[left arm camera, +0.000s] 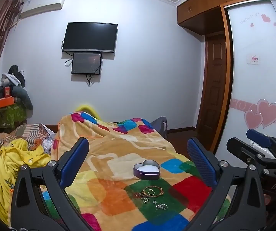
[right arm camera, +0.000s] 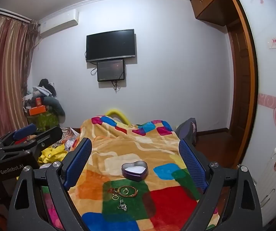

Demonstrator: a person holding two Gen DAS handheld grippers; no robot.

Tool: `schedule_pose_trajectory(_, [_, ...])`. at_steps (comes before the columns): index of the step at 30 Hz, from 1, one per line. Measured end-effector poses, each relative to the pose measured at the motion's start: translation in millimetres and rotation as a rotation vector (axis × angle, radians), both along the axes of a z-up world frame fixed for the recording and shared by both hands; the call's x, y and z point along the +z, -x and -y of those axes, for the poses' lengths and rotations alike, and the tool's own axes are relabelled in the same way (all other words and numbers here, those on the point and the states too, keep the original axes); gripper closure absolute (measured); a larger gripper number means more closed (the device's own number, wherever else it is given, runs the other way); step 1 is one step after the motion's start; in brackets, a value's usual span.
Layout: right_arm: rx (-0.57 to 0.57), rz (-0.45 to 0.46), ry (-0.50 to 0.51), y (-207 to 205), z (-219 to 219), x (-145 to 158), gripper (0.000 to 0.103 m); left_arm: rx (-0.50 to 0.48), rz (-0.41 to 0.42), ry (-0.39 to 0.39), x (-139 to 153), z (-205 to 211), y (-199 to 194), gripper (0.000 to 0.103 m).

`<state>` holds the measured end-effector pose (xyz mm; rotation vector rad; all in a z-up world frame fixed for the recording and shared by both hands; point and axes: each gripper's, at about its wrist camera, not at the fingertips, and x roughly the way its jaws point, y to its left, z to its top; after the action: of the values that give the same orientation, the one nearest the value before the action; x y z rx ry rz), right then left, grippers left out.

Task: Organize jewelry

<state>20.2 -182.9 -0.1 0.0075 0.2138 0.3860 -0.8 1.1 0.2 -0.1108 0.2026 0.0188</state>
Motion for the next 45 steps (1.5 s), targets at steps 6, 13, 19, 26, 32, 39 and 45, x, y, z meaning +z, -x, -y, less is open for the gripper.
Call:
schedule_pose_trajectory(6, [0.002, -0.002, 0.001, 3.4, 0.2, 2.3, 0.013, -0.003, -0.008, -0.03, 0.8, 3.8, -1.0, 0.0])
schedule_pose_trajectory(13, [0.007, -0.01, 0.0, 0.1, 0.8, 0.7, 0.013, -0.003, -0.011, -0.024, -5.9, 6.7, 0.4, 0.0])
schedule_pose_trajectory(19, [0.009, -0.011, -0.003, -0.5, 1.7, -0.1, 0.013, -0.005, -0.018, -0.022, -7.5, 5.6, -2.1, 0.0])
schedule_pose_trajectory(26, [0.011, -0.01, -0.004, -0.9, 2.1, 0.7, 0.013, -0.009, -0.017, -0.024, -8.2, 6.3, -3.5, 0.0])
schedule_pose_trajectory(32, [0.011, -0.011, -0.004, -0.4, 2.2, 1.7, 0.013, -0.01, -0.016, -0.02, -6.0, 5.5, -2.7, 0.0])
schedule_pose_trajectory(39, [0.011, -0.01, -0.004, 0.0, 2.2, 1.6, 0.013, -0.01, -0.016, -0.019, -5.6, 5.6, -2.8, 0.0])
schedule_pose_trajectory(45, [0.011, -0.01, -0.004, -0.1, 2.4, 1.7, 0.013, -0.009, -0.016, -0.019, -4.8, 5.5, -2.0, 0.0])
